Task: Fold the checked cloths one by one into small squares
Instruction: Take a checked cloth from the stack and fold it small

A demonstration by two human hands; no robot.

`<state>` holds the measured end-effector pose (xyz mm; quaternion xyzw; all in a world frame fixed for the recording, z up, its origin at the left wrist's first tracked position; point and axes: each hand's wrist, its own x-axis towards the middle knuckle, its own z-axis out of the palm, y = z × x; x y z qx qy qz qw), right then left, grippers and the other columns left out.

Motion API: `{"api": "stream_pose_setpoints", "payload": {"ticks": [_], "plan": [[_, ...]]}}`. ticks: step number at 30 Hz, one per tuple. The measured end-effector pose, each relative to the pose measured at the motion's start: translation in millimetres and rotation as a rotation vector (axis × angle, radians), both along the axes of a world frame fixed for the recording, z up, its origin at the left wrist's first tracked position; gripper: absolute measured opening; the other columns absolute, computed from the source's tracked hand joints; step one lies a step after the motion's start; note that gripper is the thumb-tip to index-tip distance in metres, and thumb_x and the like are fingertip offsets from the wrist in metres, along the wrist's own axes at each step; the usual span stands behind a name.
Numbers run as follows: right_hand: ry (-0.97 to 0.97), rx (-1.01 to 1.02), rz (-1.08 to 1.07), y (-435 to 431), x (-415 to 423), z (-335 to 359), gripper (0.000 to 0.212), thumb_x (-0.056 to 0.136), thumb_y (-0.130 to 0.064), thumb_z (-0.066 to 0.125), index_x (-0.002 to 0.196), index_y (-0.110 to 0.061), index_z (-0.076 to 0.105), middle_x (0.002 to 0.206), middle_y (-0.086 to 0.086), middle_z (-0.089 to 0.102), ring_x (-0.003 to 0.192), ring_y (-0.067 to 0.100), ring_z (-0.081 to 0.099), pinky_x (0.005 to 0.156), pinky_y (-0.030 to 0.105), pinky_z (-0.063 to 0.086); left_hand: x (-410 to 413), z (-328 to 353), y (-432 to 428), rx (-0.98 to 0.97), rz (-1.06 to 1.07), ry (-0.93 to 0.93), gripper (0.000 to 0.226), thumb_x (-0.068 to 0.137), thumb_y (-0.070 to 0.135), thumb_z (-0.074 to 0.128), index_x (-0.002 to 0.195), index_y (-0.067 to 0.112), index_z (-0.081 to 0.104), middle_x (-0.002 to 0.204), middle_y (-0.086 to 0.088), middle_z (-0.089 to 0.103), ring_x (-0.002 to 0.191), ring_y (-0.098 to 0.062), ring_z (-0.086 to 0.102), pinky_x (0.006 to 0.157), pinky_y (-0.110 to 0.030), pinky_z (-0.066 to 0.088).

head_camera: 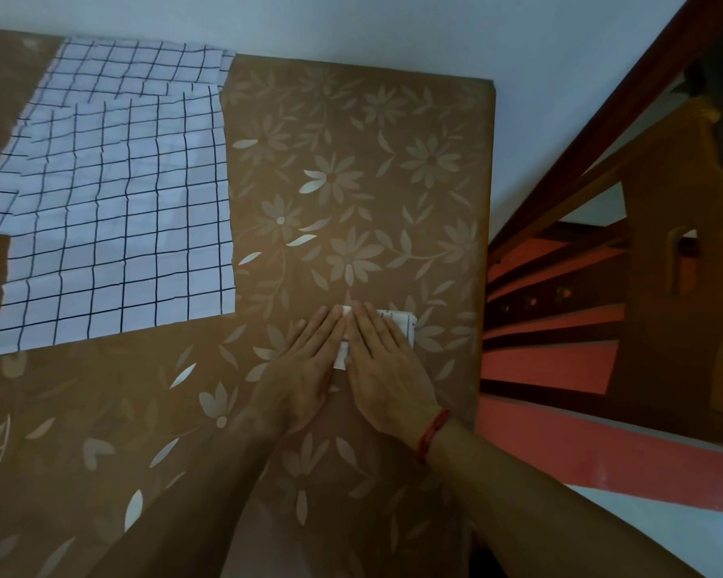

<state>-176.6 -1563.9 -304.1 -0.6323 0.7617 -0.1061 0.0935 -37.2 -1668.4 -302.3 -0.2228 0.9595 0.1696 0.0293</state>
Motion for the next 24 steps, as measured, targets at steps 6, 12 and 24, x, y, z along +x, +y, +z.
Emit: {"api": "stream_pose_setpoints", "payload": {"ticks": [6,12,24], "plan": [[0.017,0.058,-0.01,28.6,-35.1,3.9,0.053,0.099,-0.018,0.031,0.148,-0.001,0.023,0.157,0.014,0.02,0.146,0.023,0.017,0.119,0.042,0.021,-0.2,2.7,0.7,-0.019,-0.003,-0.04,0.069,0.09,0.037,0.024,0.151,0.006,0.014,0.16,-0.009,0.011,0.148,-0.019,0.002,0.119,-0.034,0.004],[0.115,0.14,0.038,44.0,-58.2,12.0,0.054,0.099,-0.027,0.024,0.146,-0.001,0.029,0.154,0.015,0.028,0.144,0.025,0.024,0.118,0.044,0.023,-0.2,5.8,1.1,0.006,-0.01,-0.058,0.074,0.087,0.032,0.039,0.152,0.007,0.011,0.16,-0.009,0.008,0.148,-0.02,0.0,0.119,-0.034,0.001],[-0.034,0.172,-0.022,34.2,-47.7,28.6,0.058,0.093,-0.02,0.021,0.146,0.0,0.028,0.155,0.016,0.026,0.145,0.025,0.022,0.117,0.045,0.024,-21.8,33.6,5.1,0.382,0.314,0.096,0.052,0.1,0.01,0.044,0.149,0.011,0.027,0.156,0.003,0.018,0.145,-0.013,0.015,0.117,-0.023,0.011]]}}
